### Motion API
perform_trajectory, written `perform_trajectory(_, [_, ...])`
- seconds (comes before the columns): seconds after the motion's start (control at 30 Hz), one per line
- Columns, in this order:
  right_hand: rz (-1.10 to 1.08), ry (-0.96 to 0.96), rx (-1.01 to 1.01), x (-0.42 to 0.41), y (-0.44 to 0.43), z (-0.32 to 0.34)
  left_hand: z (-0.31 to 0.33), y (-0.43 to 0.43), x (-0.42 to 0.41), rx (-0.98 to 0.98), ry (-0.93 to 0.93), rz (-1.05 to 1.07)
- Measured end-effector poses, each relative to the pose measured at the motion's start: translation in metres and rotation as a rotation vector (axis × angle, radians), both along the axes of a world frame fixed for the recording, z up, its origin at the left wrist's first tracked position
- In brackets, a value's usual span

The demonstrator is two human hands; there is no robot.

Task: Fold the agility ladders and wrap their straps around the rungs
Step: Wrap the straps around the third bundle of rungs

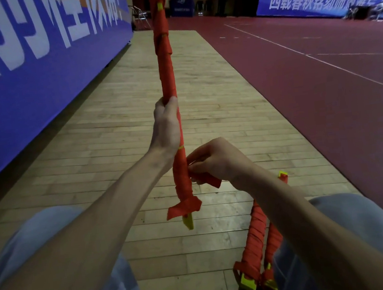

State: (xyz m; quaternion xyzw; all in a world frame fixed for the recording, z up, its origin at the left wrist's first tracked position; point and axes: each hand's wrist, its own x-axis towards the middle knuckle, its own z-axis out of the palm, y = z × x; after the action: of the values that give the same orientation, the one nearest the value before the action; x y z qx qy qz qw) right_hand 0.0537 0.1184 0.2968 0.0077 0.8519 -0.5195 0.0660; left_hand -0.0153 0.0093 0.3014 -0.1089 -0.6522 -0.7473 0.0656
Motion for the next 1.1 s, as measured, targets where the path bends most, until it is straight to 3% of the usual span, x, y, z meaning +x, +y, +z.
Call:
perform_trajectory(0.13, [0.008, -0.046, -0.086, 0.0, 0.002, 0.0, 0.004, -0.004, -0.004, 0.009, -0.045, 0.047])
perform_trajectory(0.23, [0.097, -0.081, -0.125, 0.001, 0.0, 0.002, 0.005, -0.008, -0.005, -0.033, 0.023, 0.129])
perform_trajectory(0.33, [0.191, -0.149, -0.143, 0.003, -0.001, 0.004, 0.004, -0.007, -0.004, -0.048, 0.058, 0.068])
perform_trajectory(0.5, [0.171, -0.075, 0.245, 0.001, -0.013, -0.005, 0.003, -0.002, -0.002, -0.042, 0.082, 0.086])
perform_trajectory(0.63, [0.096, 0.011, 0.48, -0.002, -0.016, -0.017, 0.005, 0.002, 0.002, 0.066, -0.058, -0.042])
perform_trajectory(0.8, [0.068, 0.002, 0.524, -0.004, -0.008, -0.017, 0.002, 0.004, 0.004, 0.147, -0.197, -0.141])
perform_trajectory(0.97, [0.021, -0.03, 0.543, -0.005, -0.001, -0.02, 0.0, -0.001, 0.002, -0.014, -0.189, -0.122])
perform_trajectory(1.1, [-0.022, -0.043, 0.441, -0.005, 0.005, -0.021, -0.002, 0.004, 0.002, -0.132, -0.086, -0.016])
